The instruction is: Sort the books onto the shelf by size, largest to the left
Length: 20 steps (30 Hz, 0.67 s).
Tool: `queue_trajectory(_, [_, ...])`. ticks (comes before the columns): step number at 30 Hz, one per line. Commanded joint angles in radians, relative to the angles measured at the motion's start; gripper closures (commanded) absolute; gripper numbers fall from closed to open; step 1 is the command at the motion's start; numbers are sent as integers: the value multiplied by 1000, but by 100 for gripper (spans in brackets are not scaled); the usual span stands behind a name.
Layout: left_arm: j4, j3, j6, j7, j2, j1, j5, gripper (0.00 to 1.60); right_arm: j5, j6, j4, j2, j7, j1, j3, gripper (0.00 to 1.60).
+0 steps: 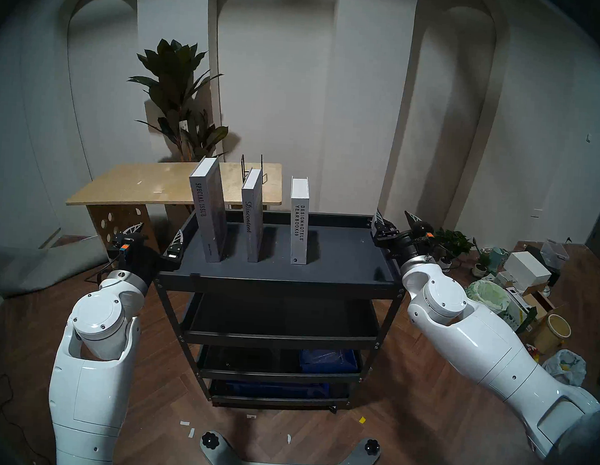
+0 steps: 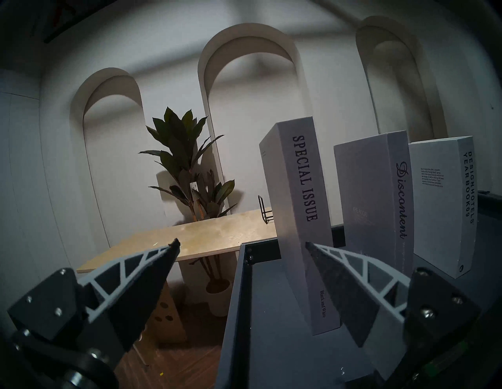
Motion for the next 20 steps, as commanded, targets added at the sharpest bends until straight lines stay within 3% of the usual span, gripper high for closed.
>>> queue_trajectory(1, [-7, -2, -73, -6, 7, -22, -1, 0, -16, -7, -28, -11, -26, 11, 6, 0])
queue_trajectory(20, [-2, -3, -91, -9, 7, -22, -3, 0, -22, -6, -30, -12, -36, 11, 4, 0])
